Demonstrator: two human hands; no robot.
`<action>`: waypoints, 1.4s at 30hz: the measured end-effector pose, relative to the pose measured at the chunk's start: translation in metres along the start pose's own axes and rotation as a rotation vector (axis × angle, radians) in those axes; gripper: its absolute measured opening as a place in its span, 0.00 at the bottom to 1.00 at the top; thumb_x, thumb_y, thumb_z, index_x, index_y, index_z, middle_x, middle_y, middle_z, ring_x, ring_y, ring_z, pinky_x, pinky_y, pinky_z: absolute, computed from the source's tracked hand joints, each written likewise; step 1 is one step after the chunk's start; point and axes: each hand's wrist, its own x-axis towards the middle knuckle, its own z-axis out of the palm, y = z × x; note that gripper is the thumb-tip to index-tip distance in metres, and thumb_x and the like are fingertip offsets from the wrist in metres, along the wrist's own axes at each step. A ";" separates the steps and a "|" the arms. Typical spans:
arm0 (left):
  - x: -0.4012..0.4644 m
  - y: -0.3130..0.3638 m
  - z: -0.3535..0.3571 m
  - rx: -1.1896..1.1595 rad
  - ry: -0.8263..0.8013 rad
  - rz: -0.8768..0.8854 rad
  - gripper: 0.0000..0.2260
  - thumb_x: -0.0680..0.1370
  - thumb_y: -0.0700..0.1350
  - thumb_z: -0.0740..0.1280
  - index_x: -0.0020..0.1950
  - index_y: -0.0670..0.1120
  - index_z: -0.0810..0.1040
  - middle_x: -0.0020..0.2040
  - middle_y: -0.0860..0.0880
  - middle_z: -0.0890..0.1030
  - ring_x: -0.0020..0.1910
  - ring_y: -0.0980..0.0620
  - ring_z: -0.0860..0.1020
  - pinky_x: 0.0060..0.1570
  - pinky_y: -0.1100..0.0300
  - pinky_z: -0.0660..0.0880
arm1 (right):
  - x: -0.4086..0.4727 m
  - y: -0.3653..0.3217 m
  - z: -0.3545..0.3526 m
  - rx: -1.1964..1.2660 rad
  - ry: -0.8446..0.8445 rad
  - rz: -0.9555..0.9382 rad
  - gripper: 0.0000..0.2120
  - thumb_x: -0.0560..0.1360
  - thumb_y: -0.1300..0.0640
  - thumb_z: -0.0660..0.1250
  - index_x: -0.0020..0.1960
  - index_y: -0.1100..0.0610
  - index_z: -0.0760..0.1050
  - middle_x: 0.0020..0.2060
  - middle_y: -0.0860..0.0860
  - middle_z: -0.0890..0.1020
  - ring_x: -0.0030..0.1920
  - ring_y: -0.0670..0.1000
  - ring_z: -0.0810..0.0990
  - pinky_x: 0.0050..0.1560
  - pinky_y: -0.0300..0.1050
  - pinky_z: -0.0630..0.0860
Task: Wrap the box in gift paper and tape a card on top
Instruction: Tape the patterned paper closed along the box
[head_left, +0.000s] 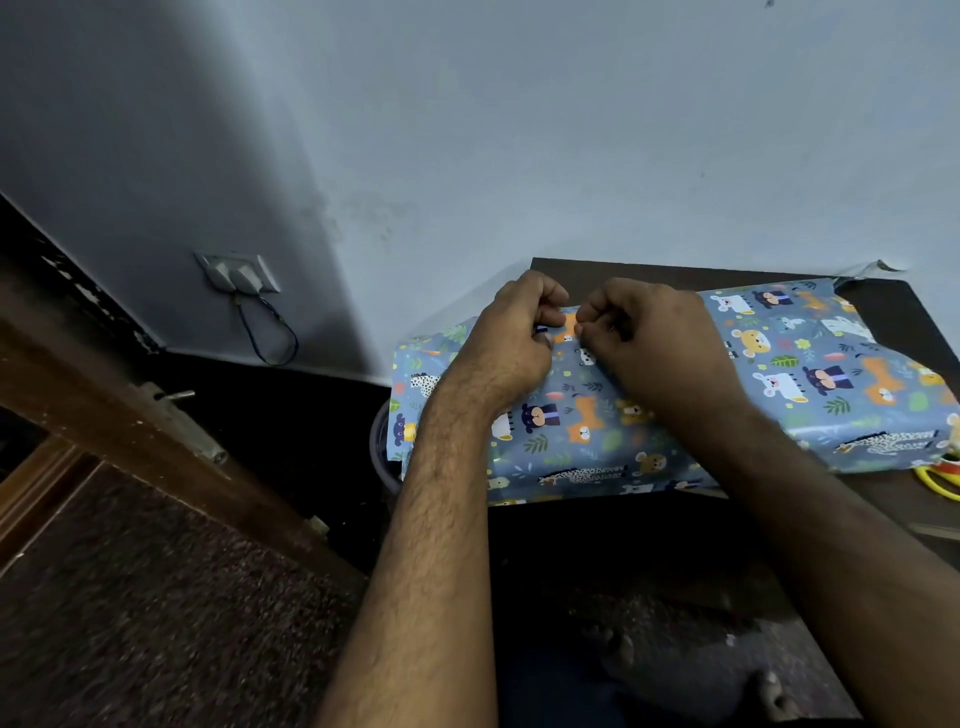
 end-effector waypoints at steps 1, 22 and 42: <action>-0.001 -0.001 0.000 -0.013 0.013 0.008 0.16 0.80 0.30 0.61 0.62 0.48 0.75 0.60 0.47 0.78 0.54 0.60 0.77 0.47 0.74 0.72 | 0.000 0.002 0.001 0.048 0.004 0.036 0.02 0.75 0.57 0.72 0.46 0.52 0.83 0.36 0.45 0.82 0.36 0.45 0.79 0.39 0.44 0.76; -0.004 0.005 0.002 -0.048 0.113 0.023 0.04 0.80 0.41 0.69 0.46 0.46 0.82 0.46 0.49 0.84 0.48 0.49 0.82 0.52 0.47 0.80 | 0.001 0.014 -0.004 0.390 -0.126 0.085 0.04 0.74 0.57 0.77 0.47 0.51 0.85 0.36 0.46 0.85 0.32 0.42 0.76 0.34 0.32 0.72; -0.005 -0.003 -0.004 -0.356 -0.006 0.054 0.08 0.84 0.45 0.64 0.59 0.50 0.81 0.51 0.44 0.83 0.55 0.47 0.81 0.61 0.53 0.78 | 0.000 0.008 -0.003 0.237 0.016 -0.005 0.05 0.79 0.56 0.69 0.46 0.52 0.82 0.32 0.45 0.82 0.31 0.44 0.79 0.35 0.40 0.73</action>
